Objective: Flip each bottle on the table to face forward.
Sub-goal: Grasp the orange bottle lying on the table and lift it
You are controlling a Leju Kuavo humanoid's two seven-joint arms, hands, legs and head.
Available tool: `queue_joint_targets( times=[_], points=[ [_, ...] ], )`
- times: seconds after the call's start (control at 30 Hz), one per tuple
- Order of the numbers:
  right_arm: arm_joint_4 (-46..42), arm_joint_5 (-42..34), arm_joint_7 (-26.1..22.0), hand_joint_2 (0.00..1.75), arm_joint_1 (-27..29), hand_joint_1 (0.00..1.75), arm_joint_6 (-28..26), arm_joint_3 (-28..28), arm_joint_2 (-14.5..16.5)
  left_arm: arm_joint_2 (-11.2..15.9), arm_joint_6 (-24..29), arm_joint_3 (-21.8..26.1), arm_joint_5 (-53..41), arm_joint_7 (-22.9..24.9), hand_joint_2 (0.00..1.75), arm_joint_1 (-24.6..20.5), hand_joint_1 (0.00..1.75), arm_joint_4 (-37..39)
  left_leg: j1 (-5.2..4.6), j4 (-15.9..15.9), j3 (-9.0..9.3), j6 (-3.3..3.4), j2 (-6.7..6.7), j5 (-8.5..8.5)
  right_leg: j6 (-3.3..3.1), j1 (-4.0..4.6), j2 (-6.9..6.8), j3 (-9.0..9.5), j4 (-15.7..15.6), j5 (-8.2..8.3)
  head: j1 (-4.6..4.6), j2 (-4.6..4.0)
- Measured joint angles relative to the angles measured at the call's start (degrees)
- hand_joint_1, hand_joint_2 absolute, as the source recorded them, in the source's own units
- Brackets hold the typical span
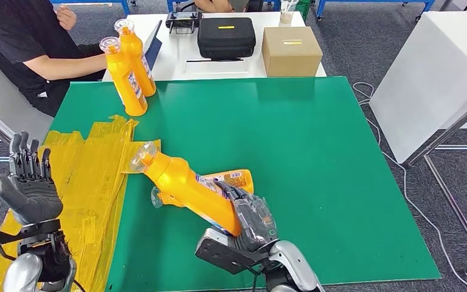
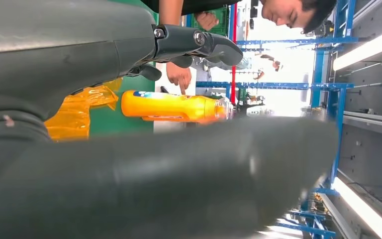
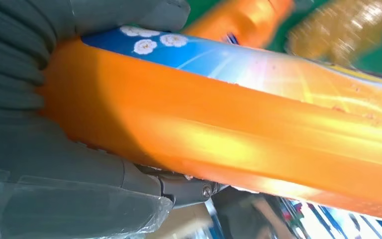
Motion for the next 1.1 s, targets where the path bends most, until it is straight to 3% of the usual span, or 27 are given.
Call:
queue_joint_targets(
  times=[0.17, 0.33, 0.57, 0.77, 0.93, 1.1],
  points=[
    [-5.4, -2.4, -3.8, 1.75, -0.4, 1.75, -4.8, -2.3, -1.6, 0.3, -3.2, -0.4, 5.5, 0.7, 1.75, 1.0, 0.0, 0.0, -0.01, 0.0, -0.04, 0.01, 0.0, -0.01, 0.0, 0.0, 0.0, -0.03, 0.0, 0.0, -0.01, 0.0],
    [-3.6, -3.1, -6.7, 1.75, -7.3, 1.75, -10.0, -4.2, -1.2, 0.6, -7.2, -2.9, 13.8, 3.7, 1.75, -0.9, 0.0, 0.5, -0.01, 0.0, -0.03, 0.04, 0.01, 0.11, 0.08, 0.0, 0.01, -0.04, 0.0, 0.09, 0.0, 0.0],
    [3.7, -4.0, -7.6, 1.75, -17.8, 1.75, -12.0, -4.0, 0.3, 1.2, -7.3, -6.6, 18.6, 6.0, 1.75, -3.3, 0.0, 0.8, 0.01, 0.0, -0.04, 0.0, 0.01, 0.23, 0.13, 0.03, 0.01, -0.03, 0.0, 0.14, 0.0, 0.0],
    [6.3, -2.6, -7.1, 1.75, -20.2, 1.75, -12.6, -3.4, 0.9, 1.3, -7.9, -7.5, 20.3, 6.8, 1.75, -3.5, 0.0, 0.9, 0.02, 0.0, -0.05, 0.0, 0.01, 0.23, 0.13, 0.03, 0.01, -0.04, 0.0, 0.14, -0.01, 0.0],
    [22.0, 2.1, -3.8, 1.75, -30.4, 1.75, -14.0, 0.9, 6.0, 1.7, -9.4, -12.1, 26.6, 9.4, 1.75, -6.0, 0.0, 2.2, 0.08, 0.0, -0.08, -0.03, 0.0, 0.25, 0.13, 0.05, 0.0, -0.05, 0.1, 0.14, -0.01, 0.0],
    [26.0, 2.4, -3.2, 1.75, -32.4, 1.75, -13.9, 2.0, 7.1, 2.1, -9.4, -13.1, 27.4, 9.6, 1.75, -6.3, 0.0, 2.4, 0.07, 0.0, -0.15, -0.02, 0.0, 0.24, 0.14, 0.02, -0.01, -0.1, 0.1, 0.13, 0.0, 0.01]
  ],
)
